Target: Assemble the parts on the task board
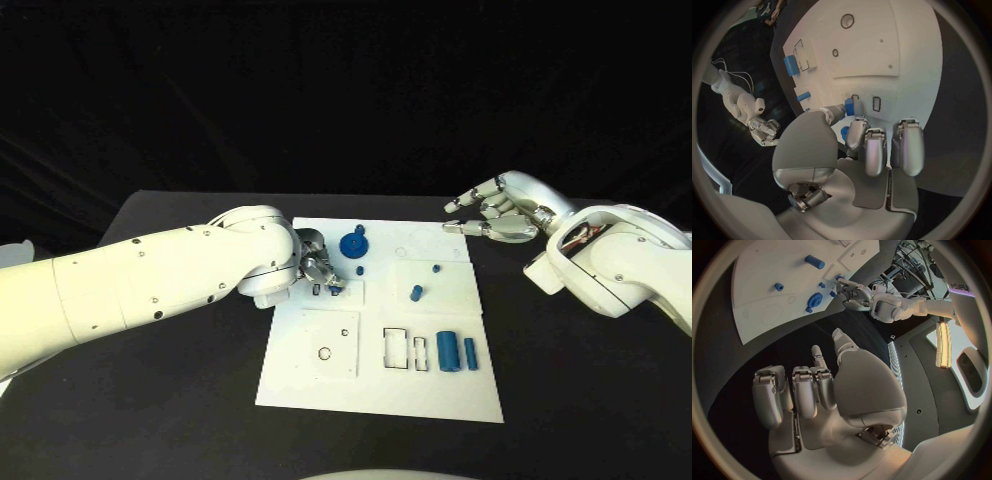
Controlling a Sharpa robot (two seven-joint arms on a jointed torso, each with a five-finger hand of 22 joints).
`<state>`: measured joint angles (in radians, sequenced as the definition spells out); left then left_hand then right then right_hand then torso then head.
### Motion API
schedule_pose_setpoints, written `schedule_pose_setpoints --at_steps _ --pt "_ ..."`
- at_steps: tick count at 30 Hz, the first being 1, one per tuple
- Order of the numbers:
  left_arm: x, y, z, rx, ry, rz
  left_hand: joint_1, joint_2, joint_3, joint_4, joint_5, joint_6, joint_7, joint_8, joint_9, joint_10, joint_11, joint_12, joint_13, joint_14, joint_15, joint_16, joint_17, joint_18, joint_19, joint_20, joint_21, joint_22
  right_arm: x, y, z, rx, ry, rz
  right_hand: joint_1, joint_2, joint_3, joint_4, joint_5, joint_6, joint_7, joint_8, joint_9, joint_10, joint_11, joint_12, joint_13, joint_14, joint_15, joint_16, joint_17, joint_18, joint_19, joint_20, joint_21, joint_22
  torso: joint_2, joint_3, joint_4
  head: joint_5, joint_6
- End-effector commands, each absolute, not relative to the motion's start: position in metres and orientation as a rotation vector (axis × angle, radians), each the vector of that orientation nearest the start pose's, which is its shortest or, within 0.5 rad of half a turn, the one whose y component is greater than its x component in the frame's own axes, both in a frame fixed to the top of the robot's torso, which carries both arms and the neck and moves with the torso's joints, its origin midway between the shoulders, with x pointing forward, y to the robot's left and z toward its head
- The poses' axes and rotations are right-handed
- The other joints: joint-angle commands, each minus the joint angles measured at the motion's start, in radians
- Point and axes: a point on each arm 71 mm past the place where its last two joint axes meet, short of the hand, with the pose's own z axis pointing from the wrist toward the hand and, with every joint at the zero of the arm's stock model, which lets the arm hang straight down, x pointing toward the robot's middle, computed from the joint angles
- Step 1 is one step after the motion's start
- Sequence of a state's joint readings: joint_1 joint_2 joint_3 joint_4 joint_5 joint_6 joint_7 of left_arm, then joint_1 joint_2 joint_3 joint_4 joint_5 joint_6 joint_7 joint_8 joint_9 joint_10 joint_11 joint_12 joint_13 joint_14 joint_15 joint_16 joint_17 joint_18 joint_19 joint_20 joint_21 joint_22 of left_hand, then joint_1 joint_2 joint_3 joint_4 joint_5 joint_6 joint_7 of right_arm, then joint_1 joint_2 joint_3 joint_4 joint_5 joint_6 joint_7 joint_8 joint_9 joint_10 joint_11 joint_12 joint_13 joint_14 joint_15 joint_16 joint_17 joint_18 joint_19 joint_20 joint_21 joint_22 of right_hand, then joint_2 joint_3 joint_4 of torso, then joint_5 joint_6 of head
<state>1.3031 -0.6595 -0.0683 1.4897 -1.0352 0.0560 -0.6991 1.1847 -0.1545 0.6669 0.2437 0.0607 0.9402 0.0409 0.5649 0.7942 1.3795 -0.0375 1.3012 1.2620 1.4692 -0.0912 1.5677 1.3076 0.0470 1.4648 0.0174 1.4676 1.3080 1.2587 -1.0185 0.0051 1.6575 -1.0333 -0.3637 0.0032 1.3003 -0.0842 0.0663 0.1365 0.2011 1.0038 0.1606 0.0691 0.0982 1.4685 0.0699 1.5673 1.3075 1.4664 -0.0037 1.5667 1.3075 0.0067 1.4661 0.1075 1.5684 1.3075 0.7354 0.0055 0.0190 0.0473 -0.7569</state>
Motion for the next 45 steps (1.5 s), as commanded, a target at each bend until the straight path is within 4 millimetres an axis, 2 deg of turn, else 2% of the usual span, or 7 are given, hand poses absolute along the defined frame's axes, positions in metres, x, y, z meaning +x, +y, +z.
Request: schedule_pose_setpoints --at_steps 1,22,31,45 --pt "0.4942 0.1468 -0.188 -0.18 2.226 -0.261 -0.008 0.001 0.153 -0.149 0.0 0.005 -0.007 0.006 0.002 0.009 0.001 0.004 0.002 0.102 0.0 0.003 0.263 -0.007 0.026 0.003 0.006 0.088 0.4726 -0.2467 -0.1289 0.201 1.606 0.884 0.005 0.005 -0.006 -0.002 0.003 -0.001 -0.005 0.002 0.001 0.102 0.003 0.003 0.263 0.104 0.006 0.004 0.263 -0.007 0.105 0.001 0.002 0.263 0.001 -0.0001 0.0003 0.0 -0.002" --pt "0.4891 0.1474 -0.1936 -0.089 2.284 -0.185 -0.009 0.0 0.158 -0.158 -0.001 0.006 -0.007 0.006 0.004 0.012 0.001 0.008 0.005 0.102 0.0 0.003 0.263 -0.009 0.03 0.002 0.01 0.096 0.4725 -0.246 -0.13 0.198 1.613 0.887 0.002 0.005 -0.009 0.001 0.004 -0.001 -0.005 0.002 0.002 0.102 0.003 0.003 0.263 0.104 0.006 0.004 0.263 -0.007 0.105 0.001 0.002 0.263 0.001 0.0 0.0 0.002 -0.01" --pt "0.4873 0.1481 -0.1945 -0.094 2.301 -0.182 -0.011 -0.002 0.164 -0.166 0.0 0.007 -0.007 0.006 0.006 0.015 0.001 0.012 0.009 0.102 0.0 0.003 0.263 -0.01 0.033 0.002 0.013 0.101 0.4727 -0.246 -0.1305 0.199 1.615 0.886 0.001 0.006 -0.01 0.001 0.004 -0.001 -0.005 0.002 0.002 0.102 0.003 0.003 0.263 0.104 0.006 0.004 0.263 -0.007 0.105 0.001 0.002 0.263 0.001 -0.0006 0.0008 0.001 -0.01" --pt "0.487 0.1476 -0.1954 -0.109 2.316 -0.186 -0.013 -0.001 0.168 -0.17 0.0 0.008 -0.007 0.007 0.008 0.016 0.001 0.013 0.011 0.102 0.0 0.003 0.263 -0.01 0.032 0.002 0.012 0.1 0.4726 -0.2454 -0.1313 0.198 1.619 0.887 0.001 0.006 -0.01 0.001 0.004 -0.001 -0.005 0.002 0.002 0.102 0.003 0.003 0.263 0.104 0.006 0.004 0.263 -0.007 0.105 0.001 0.002 0.263 0.001 0.0006 0.0006 0.003 -0.011"
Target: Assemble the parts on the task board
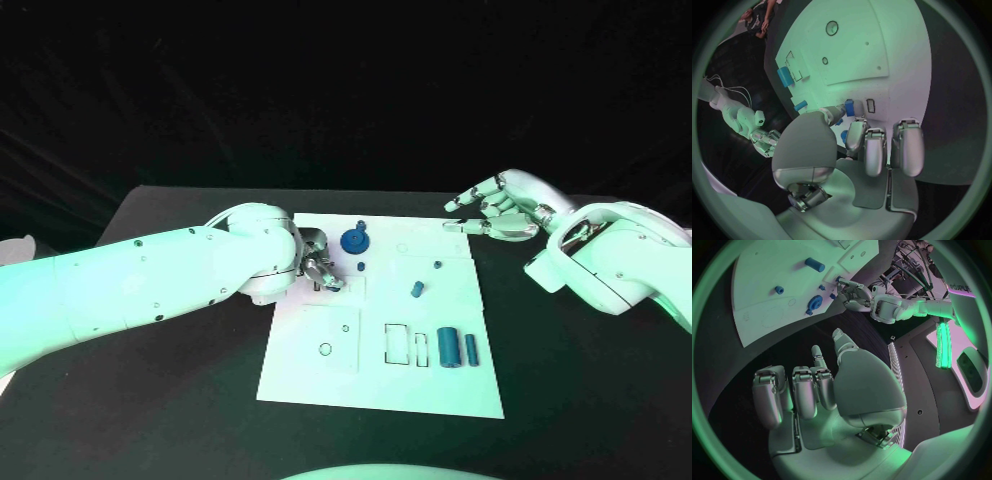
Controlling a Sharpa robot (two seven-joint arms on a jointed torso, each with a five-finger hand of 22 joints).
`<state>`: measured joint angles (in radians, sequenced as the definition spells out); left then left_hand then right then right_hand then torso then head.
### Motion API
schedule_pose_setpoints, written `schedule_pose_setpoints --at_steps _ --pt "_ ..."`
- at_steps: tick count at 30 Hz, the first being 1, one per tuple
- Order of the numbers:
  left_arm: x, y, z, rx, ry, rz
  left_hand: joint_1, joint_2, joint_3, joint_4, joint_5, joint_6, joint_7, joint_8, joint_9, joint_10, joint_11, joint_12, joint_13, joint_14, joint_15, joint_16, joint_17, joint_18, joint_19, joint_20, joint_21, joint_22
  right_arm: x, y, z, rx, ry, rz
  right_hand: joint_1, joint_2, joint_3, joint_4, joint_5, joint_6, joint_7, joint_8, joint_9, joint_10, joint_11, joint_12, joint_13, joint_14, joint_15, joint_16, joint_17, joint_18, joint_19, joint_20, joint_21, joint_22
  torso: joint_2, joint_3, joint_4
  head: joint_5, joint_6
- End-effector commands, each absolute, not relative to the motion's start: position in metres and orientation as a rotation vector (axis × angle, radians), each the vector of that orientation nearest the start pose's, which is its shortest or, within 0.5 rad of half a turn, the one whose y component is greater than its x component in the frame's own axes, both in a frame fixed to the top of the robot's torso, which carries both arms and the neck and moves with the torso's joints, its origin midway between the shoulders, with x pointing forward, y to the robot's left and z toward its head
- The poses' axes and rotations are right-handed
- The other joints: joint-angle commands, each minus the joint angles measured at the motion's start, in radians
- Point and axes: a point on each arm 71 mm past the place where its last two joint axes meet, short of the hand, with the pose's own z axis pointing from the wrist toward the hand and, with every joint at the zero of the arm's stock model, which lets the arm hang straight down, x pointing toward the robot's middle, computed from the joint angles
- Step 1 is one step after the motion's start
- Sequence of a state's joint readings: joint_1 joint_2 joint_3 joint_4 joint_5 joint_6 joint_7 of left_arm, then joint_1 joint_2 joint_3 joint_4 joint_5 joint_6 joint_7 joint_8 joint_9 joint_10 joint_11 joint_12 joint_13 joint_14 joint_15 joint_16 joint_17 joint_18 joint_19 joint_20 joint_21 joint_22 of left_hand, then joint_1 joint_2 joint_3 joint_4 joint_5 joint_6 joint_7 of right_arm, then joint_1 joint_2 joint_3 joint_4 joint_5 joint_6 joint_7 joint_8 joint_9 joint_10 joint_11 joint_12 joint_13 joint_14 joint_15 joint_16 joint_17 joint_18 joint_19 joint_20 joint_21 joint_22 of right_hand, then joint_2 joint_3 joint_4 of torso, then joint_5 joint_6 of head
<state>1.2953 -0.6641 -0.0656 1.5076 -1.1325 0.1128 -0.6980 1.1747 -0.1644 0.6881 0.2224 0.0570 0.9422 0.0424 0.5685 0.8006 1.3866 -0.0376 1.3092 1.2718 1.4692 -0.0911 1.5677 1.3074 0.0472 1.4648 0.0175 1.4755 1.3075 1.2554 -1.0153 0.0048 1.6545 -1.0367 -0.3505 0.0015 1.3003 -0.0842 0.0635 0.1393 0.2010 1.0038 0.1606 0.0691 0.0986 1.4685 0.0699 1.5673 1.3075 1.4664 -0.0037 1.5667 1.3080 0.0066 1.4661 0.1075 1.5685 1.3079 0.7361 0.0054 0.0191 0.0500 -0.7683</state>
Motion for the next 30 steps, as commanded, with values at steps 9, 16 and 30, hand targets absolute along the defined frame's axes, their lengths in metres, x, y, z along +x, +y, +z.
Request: schedule_pose_setpoints --at_steps 9,16,30 --pt "0.4859 0.1465 -0.1983 -0.128 2.37 -0.197 -0.095 0.004 0.13 -0.12 0.002 0.019 -0.015 0.003 0.009 0.015 -0.002 0.013 0.008 0.102 -0.001 0.003 0.263 -0.011 0.035 0.002 0.007 0.107 0.4719 -0.2443 -0.131 0.192 1.617 0.89 0.001 0.006 -0.008 -0.001 0.003 -0.001 -0.005 0.002 0.001 0.102 0.003 0.003 0.263 0.104 0.006 0.004 0.263 -0.007 0.105 0.001 0.002 0.263 0.0 0.0014 -0.0009 0.005 -0.001" --pt "0.4887 0.1452 -0.2005 -0.131 2.392 -0.182 -0.146 -0.002 0.097 -0.108 0.001 0.032 -0.019 -0.001 0.01 0.021 -0.005 0.022 0.018 0.102 -0.004 0.003 0.263 -0.013 0.038 -0.001 0.01 0.114 0.4707 -0.243 -0.1308 0.184 1.62 0.894 0.001 0.006 -0.008 -0.001 0.003 -0.001 -0.005 0.002 0.001 0.102 0.003 0.003 0.263 0.104 0.006 0.004 0.263 -0.007 0.105 0.001 0.002 0.263 0.0 0.002 -0.0017 0.006 -0.004" --pt "0.4935 0.1428 -0.2051 -0.146 2.406 -0.171 -0.177 0.006 0.077 -0.098 0.001 0.044 -0.022 -0.005 0.01 0.03 -0.008 0.035 0.032 0.102 -0.007 0.003 0.263 -0.014 0.041 -0.003 0.014 0.122 0.4692 -0.2422 -0.1304 0.178 1.622 0.899 0.001 0.006 -0.008 -0.001 0.003 -0.001 -0.005 0.002 0.001 0.102 0.003 0.003 0.263 0.104 0.006 0.004 0.263 -0.007 0.105 0.001 0.002 0.263 0.0 0.0012 -0.0008 0.0 -0.004"
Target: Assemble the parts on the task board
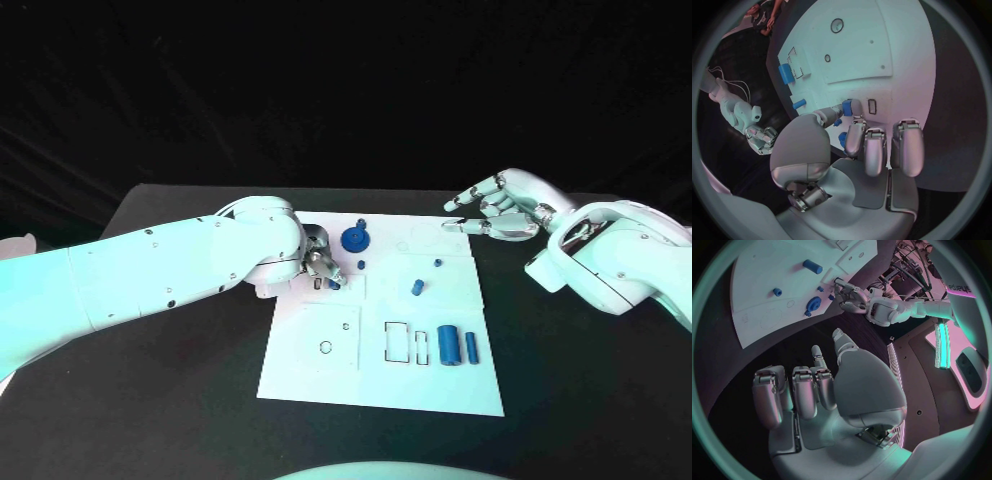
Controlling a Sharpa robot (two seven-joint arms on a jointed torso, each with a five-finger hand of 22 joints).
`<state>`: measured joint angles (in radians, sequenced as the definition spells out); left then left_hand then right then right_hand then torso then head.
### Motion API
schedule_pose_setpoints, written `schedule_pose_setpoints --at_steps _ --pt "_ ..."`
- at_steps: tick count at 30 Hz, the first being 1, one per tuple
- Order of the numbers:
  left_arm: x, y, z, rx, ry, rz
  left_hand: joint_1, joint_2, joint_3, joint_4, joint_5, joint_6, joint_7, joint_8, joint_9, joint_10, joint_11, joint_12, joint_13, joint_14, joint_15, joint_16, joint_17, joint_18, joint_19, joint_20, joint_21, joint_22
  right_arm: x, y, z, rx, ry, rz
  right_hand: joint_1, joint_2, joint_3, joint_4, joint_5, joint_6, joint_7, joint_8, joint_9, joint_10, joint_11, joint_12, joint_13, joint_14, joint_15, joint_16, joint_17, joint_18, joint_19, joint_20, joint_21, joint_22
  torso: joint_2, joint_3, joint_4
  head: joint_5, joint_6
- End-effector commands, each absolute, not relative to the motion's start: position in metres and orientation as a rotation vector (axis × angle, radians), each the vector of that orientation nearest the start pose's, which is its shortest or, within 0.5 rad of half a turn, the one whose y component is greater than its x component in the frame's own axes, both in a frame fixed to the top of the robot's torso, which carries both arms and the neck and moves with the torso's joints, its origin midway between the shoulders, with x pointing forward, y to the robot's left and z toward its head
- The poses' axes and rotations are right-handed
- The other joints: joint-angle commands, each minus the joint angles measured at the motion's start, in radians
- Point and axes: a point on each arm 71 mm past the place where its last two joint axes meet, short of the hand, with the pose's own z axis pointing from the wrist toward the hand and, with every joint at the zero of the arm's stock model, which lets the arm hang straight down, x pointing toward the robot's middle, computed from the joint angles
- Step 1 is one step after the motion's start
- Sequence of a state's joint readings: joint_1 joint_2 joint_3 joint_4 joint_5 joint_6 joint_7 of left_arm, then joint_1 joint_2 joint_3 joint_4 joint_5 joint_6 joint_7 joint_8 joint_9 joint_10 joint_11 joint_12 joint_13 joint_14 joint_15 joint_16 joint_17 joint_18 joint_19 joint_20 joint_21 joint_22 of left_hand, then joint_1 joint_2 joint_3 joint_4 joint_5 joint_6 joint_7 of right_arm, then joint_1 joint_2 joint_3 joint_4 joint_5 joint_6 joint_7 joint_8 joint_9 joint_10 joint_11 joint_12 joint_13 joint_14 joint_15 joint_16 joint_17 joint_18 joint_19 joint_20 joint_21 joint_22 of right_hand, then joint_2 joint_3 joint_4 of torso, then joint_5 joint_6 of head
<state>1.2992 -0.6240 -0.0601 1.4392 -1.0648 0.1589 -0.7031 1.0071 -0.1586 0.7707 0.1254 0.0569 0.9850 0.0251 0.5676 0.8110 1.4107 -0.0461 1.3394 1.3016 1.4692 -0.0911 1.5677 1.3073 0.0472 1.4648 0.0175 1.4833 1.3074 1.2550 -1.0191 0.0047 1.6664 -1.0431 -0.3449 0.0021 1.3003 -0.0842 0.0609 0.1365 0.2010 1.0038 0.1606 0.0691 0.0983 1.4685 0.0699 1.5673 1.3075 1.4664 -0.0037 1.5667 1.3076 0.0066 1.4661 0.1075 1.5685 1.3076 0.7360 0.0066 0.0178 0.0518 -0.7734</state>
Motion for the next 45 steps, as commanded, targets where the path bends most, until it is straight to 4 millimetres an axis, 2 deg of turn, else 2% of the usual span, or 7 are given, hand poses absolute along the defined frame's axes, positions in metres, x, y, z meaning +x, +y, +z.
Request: schedule_pose_setpoints --at_steps 1,8,12,14,22,32,45 --pt "0.494 0.143 -0.205 -0.147 2.407 -0.17 -0.01 0.001 -0.006 -0.001 0.001 0.002 -0.005 -0.005 0.0 0.006 0.001 0.005 0.003 0.102 -0.007 0.003 0.264 -0.014 0.041 -0.003 0.006 0.122 0.469 -0.242 -0.13 0.178 1.622 0.9 0.001 0.006 -0.006 0.002 0.003 -0.001 -0.005 0.002 0.002 0.102 0.003 0.003 0.263 0.104 0.006 0.004 0.263 -0.007 0.105 0.001 0.002 0.263 0.0 0.0 0.0005 -0.001 0.001" --pt "0.494 0.142 -0.206 -0.143 2.409 -0.165 -0.025 0.002 -0.016 0.003 0.001 0.007 -0.006 -0.007 0.0 0.01 -0.001 0.01 0.008 0.102 -0.008 0.003 0.264 -0.015 0.042 -0.004 0.008 0.125 0.468 -0.242 -0.13 0.176 1.624 0.902 0.001 0.006 -0.006 0.002 0.003 -0.001 -0.005 0.002 0.002 0.102 0.003 0.003 0.263 0.104 0.006 0.004 0.263 -0.007 0.105 0.001 0.002 0.263 0.0 -0.0004 0.0013 -0.003 0.002" --pt "0.496 0.143 -0.206 -0.146 2.409 -0.158 -0.058 0.002 -0.035 0.021 0.001 0.014 -0.007 -0.01 -0.002 0.013 -0.001 0.015 0.014 0.102 -0.008 0.003 0.264 -0.016 0.044 -0.005 0.01 0.128 0.468 -0.241 -0.13 0.175 1.625 0.904 0.003 0.006 -0.007 0.002 0.004 -0.001 -0.005 0.002 0.002 0.101 0.003 0.001 0.262 0.104 0.006 0.004 0.263 -0.007 0.105 0.001 0.002 0.263 0.0 -0.001 0.0014 -0.004 0.002" --pt "0.496 0.143 -0.207 -0.148 2.409 -0.155 -0.101 -0.002 -0.066 0.051 0.001 0.024 -0.005 -0.01 -0.002 0.018 0.001 0.021 0.02 0.102 -0.007 0.003 0.264 -0.017 0.046 -0.005 0.012 0.133 0.468 -0.241 -0.13 0.174 1.626 0.904 0.003 0.006 -0.007 0.002 0.004 -0.001 -0.005 0.002 0.002 0.101 0.003 0.001 0.262 0.104 0.006 0.004 0.263 -0.007 0.105 0.001 0.002 0.263 0.0 -0.0012 0.0017 -0.004 0.002" --pt "0.497 0.146 -0.208 -0.152 2.412 -0.146 -0.152 -0.004 -0.165 0.102 0.001 0.038 -0.01 -0.013 0.0 0.026 -0.003 0.033 0.034 0.102 -0.01 0.003 0.264 -0.019 0.052 -0.007 0.019 0.146 0.467 -0.241 -0.13 0.171 1.628 0.903 0.003 0.006 -0.007 0.002 0.004 -0.001 -0.005 0.002 0.002 0.1 0.003 0.0 0.262 0.104 0.006 0.004 0.263 -0.007 0.105 0.001 0.002 0.263 -0.001 -0.0009 0.001 -0.005 0.001" --pt "0.497 0.15 -0.207 -0.169 2.403 -0.147 -0.139 0.002 -0.252 0.13 0.002 0.044 -0.014 -0.011 0.004 0.032 -0.007 0.041 0.043 0.102 -0.013 0.003 0.264 -0.02 0.054 -0.01 0.021 0.151 0.467 -0.242 -0.13 0.17 1.628 0.9 0.003 0.006 -0.008 0.002 0.003 -0.001 -0.005 0.002 0.002 0.1 0.003 0.0 0.262 0.104 0.006 0.004 0.263 -0.007 0.105 0.001 0.002 0.263 0.0 -0.001 0.0015 -0.007 0.0" --pt "0.495 0.161 -0.203 -0.212 2.37 -0.172 -0.115 0.008 -0.275 0.135 0.002 0.05 -0.018 -0.007 0.007 0.039 -0.01 0.05 0.053 0.102 -0.016 0.003 0.264 -0.022 0.057 -0.012 0.025 0.159 0.468 -0.244 -0.13 0.172 1.628 0.897 0.003 0.006 -0.008 0.002 0.003 -0.001 -0.005 0.002 0.002 0.1 0.003 0.0 0.262 0.104 0.006 0.004 0.263 -0.007 0.105 0.001 0.002 0.263 0.0 -0.0016 0.0005 -0.006 0.002"
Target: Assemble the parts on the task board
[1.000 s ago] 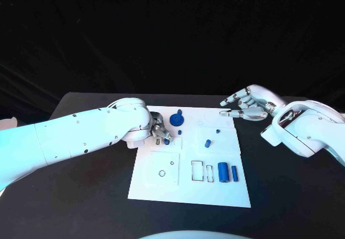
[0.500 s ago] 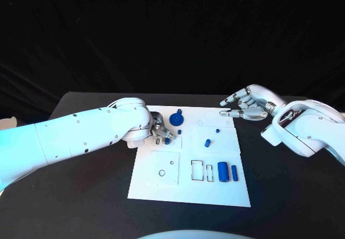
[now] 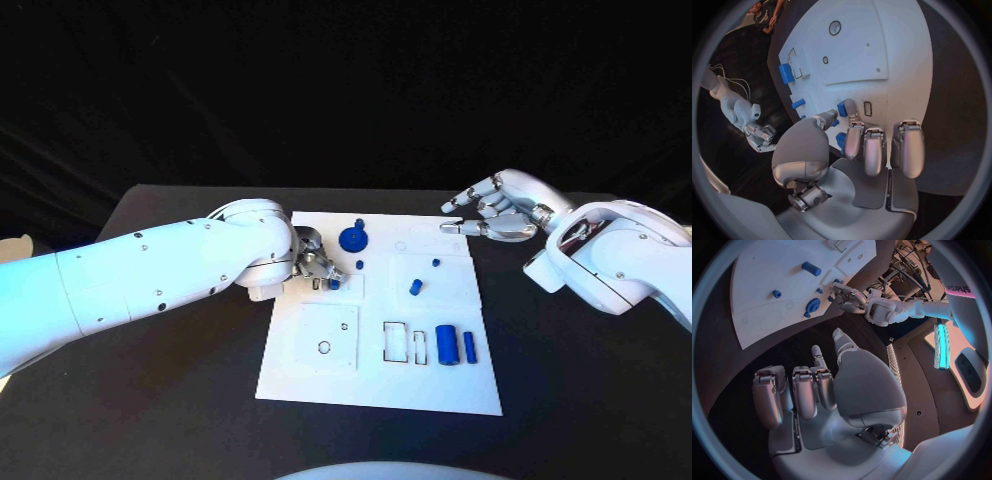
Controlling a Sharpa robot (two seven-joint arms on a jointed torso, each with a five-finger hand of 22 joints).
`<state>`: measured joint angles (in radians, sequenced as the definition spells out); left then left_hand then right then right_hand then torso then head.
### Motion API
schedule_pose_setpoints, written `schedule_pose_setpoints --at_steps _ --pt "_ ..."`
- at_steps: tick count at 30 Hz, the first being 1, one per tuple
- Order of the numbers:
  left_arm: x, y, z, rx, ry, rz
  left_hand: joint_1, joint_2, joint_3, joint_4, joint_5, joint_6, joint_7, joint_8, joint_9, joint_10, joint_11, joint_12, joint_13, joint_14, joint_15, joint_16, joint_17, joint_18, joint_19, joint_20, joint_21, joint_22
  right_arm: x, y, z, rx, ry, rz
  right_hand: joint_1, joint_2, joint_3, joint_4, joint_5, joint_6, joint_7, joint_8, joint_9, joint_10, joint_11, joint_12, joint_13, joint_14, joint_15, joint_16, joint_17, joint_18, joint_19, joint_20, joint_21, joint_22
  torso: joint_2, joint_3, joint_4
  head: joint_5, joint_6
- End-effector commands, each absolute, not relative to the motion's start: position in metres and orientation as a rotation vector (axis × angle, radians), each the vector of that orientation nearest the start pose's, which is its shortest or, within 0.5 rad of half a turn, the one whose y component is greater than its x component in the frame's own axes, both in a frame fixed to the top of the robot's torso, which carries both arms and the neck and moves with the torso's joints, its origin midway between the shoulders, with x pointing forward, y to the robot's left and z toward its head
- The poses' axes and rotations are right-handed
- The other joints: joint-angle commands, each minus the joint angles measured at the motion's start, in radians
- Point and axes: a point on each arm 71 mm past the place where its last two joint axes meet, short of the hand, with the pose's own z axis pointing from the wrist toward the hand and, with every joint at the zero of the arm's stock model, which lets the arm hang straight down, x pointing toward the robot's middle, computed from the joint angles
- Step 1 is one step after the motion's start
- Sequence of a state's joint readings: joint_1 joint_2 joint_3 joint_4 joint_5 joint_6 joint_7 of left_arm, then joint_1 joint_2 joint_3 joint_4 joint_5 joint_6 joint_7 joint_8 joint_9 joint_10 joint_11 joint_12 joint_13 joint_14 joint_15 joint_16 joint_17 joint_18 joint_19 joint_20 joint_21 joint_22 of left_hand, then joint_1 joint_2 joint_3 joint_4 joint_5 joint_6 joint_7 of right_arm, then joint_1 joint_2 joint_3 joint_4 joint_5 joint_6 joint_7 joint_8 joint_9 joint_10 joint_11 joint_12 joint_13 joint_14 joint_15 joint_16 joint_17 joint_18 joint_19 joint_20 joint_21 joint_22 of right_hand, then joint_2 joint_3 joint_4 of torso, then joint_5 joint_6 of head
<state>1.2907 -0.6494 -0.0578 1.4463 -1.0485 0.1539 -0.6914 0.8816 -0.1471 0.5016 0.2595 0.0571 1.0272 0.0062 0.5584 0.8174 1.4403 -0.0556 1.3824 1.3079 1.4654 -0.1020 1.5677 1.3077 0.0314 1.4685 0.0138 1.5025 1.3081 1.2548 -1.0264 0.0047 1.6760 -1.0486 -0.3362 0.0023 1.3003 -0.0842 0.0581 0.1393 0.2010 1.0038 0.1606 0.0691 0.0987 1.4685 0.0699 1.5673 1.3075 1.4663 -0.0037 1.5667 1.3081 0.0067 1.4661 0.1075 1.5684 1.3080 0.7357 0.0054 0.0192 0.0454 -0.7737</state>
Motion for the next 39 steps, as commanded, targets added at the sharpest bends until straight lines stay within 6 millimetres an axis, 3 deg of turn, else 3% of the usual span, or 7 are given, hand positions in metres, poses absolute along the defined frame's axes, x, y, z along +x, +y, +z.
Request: schedule_pose_setpoints --at_steps 1,10,15,20,23,29,39 --pt "0.495 0.162 -0.202 -0.216 2.365 -0.178 0.014 -0.004 -0.014 0.004 0.001 0.009 0.0 0.003 0.002 0.01 -0.001 0.007 0.048 0.105 -0.006 0.003 0.263 -0.006 0.054 -0.009 0.006 0.159 0.468 -0.244 -0.131 0.172 1.628 0.896 0.003 0.006 -0.005 -0.001 0.003 -0.001 -0.005 0.002 0.002 0.1 0.003 0.0 0.262 0.104 0.006 0.004 0.263 -0.007 0.105 0.001 0.002 0.263 0.0 -0.0002 -0.0006 -0.001 0.003" --pt "0.497 0.173 -0.182 -0.29 2.276 -0.252 0.02 -0.004 -0.203 0.033 0.003 0.003 0.0 0.003 0.003 0.0 -0.001 -0.009 0.031 0.105 -0.007 0.003 0.263 -0.004 0.051 -0.011 0.0 0.152 0.469 -0.246 -0.131 0.176 1.628 0.889 0.003 0.006 -0.005 -0.001 0.003 -0.001 -0.005 0.002 0.002 0.1 0.003 0.0 0.262 0.104 0.006 0.004 0.263 -0.007 0.105 0.001 0.002 0.263 0.0 -0.0002 -0.0001 -0.002 0.008" --pt "0.502 0.178 -0.167 -0.33 2.234 -0.294 0.043 0.019 -0.357 0.033 0.002 -0.009 0.006 -0.005 0.0 -0.016 0.003 -0.031 0.007 0.105 -0.004 0.003 0.263 -0.001 0.045 -0.009 -0.01 0.14 0.47 -0.247 -0.132 0.179 1.63 0.886 0.003 0.006 -0.005 -0.001 0.003 -0.001 -0.005 0.002 0.002 0.1 0.003 0.0 0.262 0.104 0.006 0.004 0.263 -0.007 0.105 0.001 0.002 0.263 0.001 0.0001 0.0002 -0.002 0.011" --pt "0.511 0.185 -0.151 -0.349 2.217 -0.317 0.088 0.033 -0.479 0.034 0.004 -0.041 0.024 -0.048 -0.034 -0.037 0.018 -0.055 -0.021 0.105 0.007 0.003 0.263 0.005 0.032 0.001 -0.029 0.114 0.471 -0.247 -0.135 0.183 1.635 0.885 0.003 0.006 -0.005 -0.001 0.003 -0.001 -0.005 0.002 0.002 0.1 0.003 0.0 0.262 0.104 0.006 0.004 0.263 -0.007 0.105 0.001 0.002 0.263 0.001 0.0001 -0.0004 0.002 0.015" --pt "0.521 0.191 -0.142 -0.348 2.213 -0.303 0.14 0.037 -0.491 0.034 0.005 -0.073 0.043 -0.093 -0.074 -0.044 0.034 -0.063 -0.031 0.105 0.02 0.003 0.263 0.005 0.031 0.011 -0.032 0.112 0.471 -0.248 -0.136 0.185 1.637 0.884 0.003 0.006 -0.008 -0.001 0.002 -0.001 -0.006 0.002 0.002 0.101 0.003 0.001 0.262 0.104 0.006 0.004 0.263 -0.007 0.105 0.001 0.002 0.263 0.001 0.0007 -0.0003 0.001 0.017" --pt "0.543 0.201 -0.135 -0.296 2.218 -0.214 0.219 0.038 -0.462 0.033 0.005 -0.061 0.055 -0.138 -0.138 -0.053 0.045 -0.073 -0.044 0.105 0.03 0.003 0.263 0.006 0.03 0.024 -0.035 0.111 0.471 -0.248 -0.137 0.187 1.639 0.883 0.003 0.006 -0.008 -0.001 0.002 -0.001 -0.006 0.002 0.002 0.101 0.003 0.001 0.262 0.104 0.006 0.004 0.263 -0.007 0.105 0.001 0.002 0.263 0.001 0.0008 0.0015 0.003 0.016" --pt "0.567 0.198 -0.144 -0.247 2.224 -0.119 0.23 0.043 -0.456 0.035 0.004 -0.039 0.054 -0.149 -0.166 -0.05 0.045 -0.071 -0.043 0.105 0.032 0.003 0.263 0.005 0.033 0.026 -0.031 0.117 0.471 -0.243 -0.137 0.182 1.639 0.892 0.003 0.006 -0.008 -0.001 0.002 -0.001 -0.006 0.002 0.002 0.101 0.003 0.001 0.262 0.104 0.006 0.004 0.263 -0.007 0.105 0.001 0.002 0.263 0.002 -0.0013 -0.0007 0.01 0.018"
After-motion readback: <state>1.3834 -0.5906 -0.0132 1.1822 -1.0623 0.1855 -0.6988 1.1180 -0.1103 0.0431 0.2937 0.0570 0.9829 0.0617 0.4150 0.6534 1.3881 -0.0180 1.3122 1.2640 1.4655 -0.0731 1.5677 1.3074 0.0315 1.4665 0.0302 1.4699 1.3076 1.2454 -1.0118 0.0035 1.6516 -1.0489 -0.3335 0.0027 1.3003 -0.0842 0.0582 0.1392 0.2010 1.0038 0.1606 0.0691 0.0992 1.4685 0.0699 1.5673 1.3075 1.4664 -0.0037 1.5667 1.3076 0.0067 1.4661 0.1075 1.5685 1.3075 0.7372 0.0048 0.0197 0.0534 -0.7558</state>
